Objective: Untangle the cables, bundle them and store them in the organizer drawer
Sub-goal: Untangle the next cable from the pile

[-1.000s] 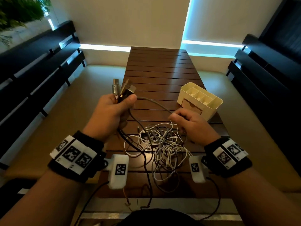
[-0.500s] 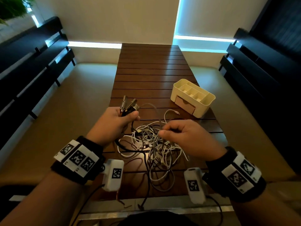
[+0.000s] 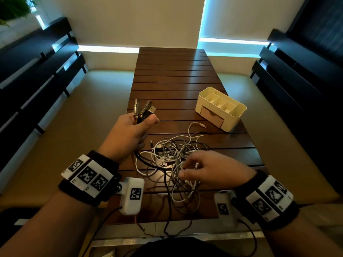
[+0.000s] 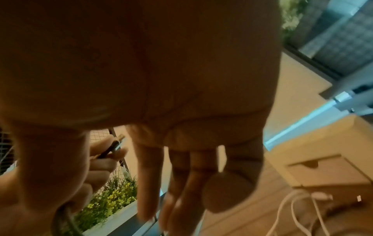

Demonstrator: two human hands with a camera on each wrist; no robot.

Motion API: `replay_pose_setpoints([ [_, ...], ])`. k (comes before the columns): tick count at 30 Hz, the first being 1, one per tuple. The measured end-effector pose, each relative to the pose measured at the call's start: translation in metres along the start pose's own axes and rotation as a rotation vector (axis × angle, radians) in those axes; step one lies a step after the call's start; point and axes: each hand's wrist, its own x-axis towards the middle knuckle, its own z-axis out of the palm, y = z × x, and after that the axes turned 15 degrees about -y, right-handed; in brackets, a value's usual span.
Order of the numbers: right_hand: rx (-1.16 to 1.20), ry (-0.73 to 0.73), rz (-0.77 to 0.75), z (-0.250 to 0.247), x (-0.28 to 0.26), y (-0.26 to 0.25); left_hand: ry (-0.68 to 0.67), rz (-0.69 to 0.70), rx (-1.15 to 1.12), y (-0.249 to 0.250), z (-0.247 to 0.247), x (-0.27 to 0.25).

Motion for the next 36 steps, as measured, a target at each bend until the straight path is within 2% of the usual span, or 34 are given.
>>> replay_pose_setpoints([
  [4,0.127,0.085,-0.168,0.011,0.027,-0.01,-0.04,0.003,-0.068,0.0,0.012,-0.005],
  [8,0.147,-0.002,-0.235,0.025,0.047,-0.024,-0.07,0.004,-0.229,-0.001,0.023,-0.007],
  [11,0.16,-0.165,-0.19,0.035,0.05,-0.028,-0.028,-0.023,-0.347,0.0,0.022,-0.008],
  [14,0.516,-0.418,-0.17,0.039,0.046,-0.03,0.01,-0.059,-0.396,-0.002,0.015,-0.011],
  [16,0.647,-0.492,-0.173,0.036,0.043,-0.03,0.029,-0.077,-0.43,-0.004,0.013,-0.012],
  [18,0.545,-0.399,-0.165,0.035,0.046,-0.027,0.042,-0.082,-0.464,-0.004,0.012,-0.011],
  [21,0.196,-0.166,-0.156,0.033,0.053,-0.021,0.05,-0.079,-0.478,-0.004,0.014,-0.007],
  [23,0.133,-0.112,-0.147,0.031,0.057,-0.016,0.049,-0.081,-0.457,-0.005,0.015,-0.005],
  [27,0.298,0.0,-0.161,0.027,0.057,-0.001,0.073,-0.099,-0.311,-0.008,0.017,-0.003],
  [31,0.457,0.308,-0.156,0.017,0.061,0.031,0.122,-0.182,-0.107,-0.019,0.012,-0.004],
  [34,0.569,0.583,-0.025,0.013,0.074,0.071,0.146,-0.229,-0.047,-0.028,0.007,-0.005],
  [36,0.535,0.568,0.125,0.016,0.083,0.095,0.165,-0.247,-0.067,-0.03,0.006,-0.006],
])
